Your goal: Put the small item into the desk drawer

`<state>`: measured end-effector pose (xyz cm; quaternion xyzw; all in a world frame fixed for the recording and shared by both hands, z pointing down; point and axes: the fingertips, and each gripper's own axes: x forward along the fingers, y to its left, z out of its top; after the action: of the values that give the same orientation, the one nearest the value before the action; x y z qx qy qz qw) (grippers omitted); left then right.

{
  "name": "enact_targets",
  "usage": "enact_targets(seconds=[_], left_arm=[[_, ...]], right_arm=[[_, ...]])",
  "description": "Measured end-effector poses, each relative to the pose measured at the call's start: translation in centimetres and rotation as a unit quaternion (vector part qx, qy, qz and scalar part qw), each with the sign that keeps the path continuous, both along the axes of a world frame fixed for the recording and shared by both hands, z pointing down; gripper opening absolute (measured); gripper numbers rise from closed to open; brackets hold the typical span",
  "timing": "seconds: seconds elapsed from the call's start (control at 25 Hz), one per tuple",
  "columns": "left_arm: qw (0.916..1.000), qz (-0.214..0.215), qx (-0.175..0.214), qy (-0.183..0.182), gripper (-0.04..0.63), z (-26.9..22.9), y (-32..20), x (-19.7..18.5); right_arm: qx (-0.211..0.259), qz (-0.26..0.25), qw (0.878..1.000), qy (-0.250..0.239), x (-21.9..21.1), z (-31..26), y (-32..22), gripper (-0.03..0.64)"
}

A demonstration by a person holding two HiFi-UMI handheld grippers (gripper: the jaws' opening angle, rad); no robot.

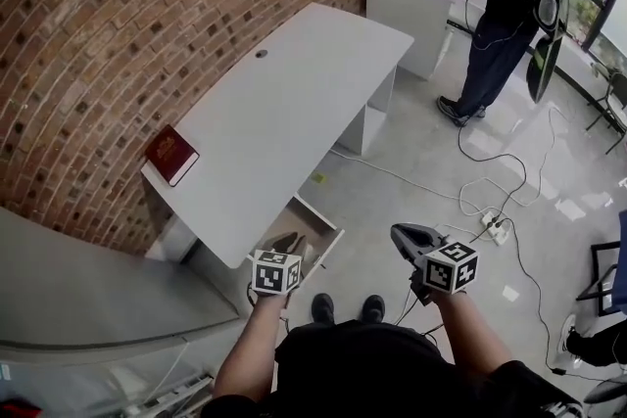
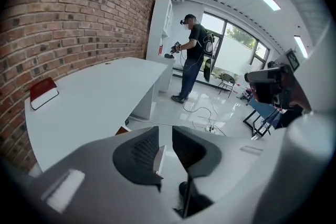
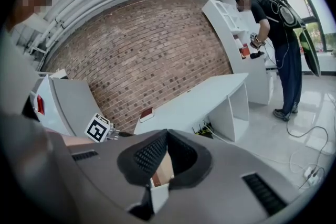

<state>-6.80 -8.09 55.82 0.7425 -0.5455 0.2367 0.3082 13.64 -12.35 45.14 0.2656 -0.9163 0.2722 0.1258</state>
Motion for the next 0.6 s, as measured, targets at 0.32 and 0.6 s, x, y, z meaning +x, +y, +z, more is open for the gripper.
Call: enact_targets(seconds=[0.32,0.6], left_arm=[[0.9985,-0.043,0.034,-0.007,0.058,-4.6,0.6,3.1],[0.9965,-0.034,0.075,-0.014,0.049,-8.6,2.2,4.9]], right_arm=[[0.024,-0.047,0.998,-0.019,2.4,-1.4,0.4,0.011],[0.064,-0.076,0.995,-0.017,3.2,-3.3,1.5,0.011]])
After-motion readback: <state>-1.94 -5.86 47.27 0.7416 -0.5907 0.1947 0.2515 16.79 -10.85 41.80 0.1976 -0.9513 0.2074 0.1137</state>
